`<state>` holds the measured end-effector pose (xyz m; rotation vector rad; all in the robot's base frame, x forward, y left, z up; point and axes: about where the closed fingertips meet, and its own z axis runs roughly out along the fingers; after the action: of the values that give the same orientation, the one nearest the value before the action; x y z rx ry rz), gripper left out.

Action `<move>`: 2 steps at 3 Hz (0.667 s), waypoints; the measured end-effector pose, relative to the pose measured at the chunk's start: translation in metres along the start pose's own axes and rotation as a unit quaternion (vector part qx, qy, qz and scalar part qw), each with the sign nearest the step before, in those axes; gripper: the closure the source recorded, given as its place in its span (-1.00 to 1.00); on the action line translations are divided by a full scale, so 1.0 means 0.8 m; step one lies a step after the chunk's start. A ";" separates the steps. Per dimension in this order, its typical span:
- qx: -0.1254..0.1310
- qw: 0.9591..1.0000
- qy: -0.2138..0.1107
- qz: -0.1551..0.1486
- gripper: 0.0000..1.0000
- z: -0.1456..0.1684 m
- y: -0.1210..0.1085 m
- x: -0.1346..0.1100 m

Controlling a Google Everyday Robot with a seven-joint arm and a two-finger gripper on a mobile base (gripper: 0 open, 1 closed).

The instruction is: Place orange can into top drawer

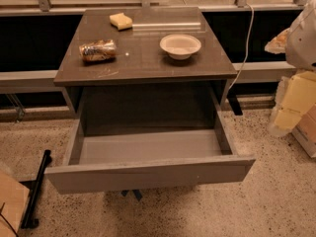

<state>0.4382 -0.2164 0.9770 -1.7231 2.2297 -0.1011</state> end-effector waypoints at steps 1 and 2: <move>0.000 1.000 0.000 0.000 -1.00 0.000 0.000 0.000; 0.008 1.000 -0.022 -0.017 -1.00 0.009 -0.011 -0.024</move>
Offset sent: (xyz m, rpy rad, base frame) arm 0.0366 0.0421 -0.0065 0.0740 -0.0640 0.1039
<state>0.4522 -0.1998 0.9765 -1.7373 2.1627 -0.0876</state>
